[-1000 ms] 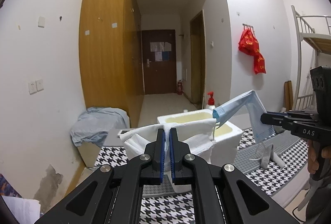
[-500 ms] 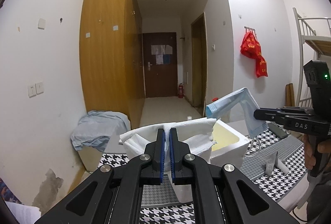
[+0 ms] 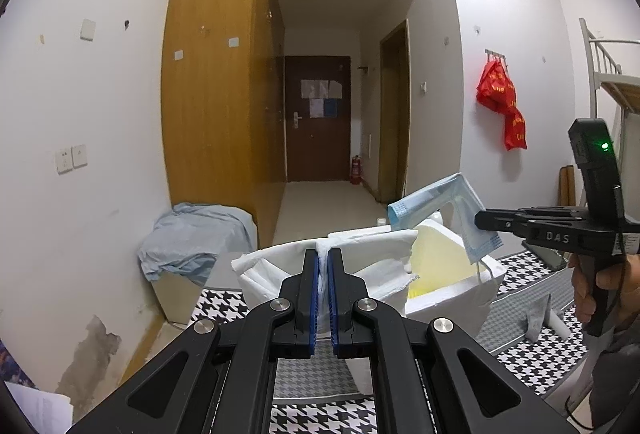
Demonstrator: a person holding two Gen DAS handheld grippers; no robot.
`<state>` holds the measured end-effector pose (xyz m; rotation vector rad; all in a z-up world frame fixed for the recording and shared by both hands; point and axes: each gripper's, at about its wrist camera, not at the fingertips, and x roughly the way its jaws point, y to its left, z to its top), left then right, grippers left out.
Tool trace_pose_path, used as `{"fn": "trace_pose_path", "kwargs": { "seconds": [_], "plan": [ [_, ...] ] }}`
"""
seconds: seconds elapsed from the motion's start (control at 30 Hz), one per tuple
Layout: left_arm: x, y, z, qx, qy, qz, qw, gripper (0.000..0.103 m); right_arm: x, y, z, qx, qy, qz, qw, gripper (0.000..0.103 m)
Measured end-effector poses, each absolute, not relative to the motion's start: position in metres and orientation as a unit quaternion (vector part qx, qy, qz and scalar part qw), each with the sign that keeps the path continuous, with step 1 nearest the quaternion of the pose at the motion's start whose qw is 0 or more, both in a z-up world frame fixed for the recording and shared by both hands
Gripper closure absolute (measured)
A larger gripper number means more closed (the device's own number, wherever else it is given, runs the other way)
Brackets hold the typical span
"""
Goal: Organize soft objects
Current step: 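Open the right tool to drop the blue mask into the box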
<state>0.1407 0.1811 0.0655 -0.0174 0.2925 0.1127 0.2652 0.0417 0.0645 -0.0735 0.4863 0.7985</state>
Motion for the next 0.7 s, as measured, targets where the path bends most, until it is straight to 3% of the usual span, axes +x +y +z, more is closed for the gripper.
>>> {"fn": "trace_pose_path", "kwargs": {
  "seconds": [0.23,0.3,0.33,0.37,0.7],
  "plan": [
    [0.152,0.181,0.06,-0.011,0.156,0.055,0.986,0.098,0.283,0.054,0.052,-0.04,0.261,0.379,0.887,0.09],
    [0.155,0.182,0.058,-0.012,0.158,0.056,0.986,0.098,0.287,0.056,0.049,-0.039,0.267,0.374,0.887,0.058],
    [0.156,0.181,0.059,-0.013,0.158,0.057,0.986,0.098,0.289,0.055,0.048,-0.037,0.269,0.372,0.887,0.024],
    [0.156,0.181,0.059,-0.015,0.158,0.058,0.986,0.098,0.29,0.054,0.047,-0.032,0.269,0.372,0.888,0.007],
    [0.159,0.18,0.069,-0.014,0.152,0.063,0.986,0.098,0.281,0.039,0.053,-0.014,0.253,0.377,0.891,0.007]
  ]
}}
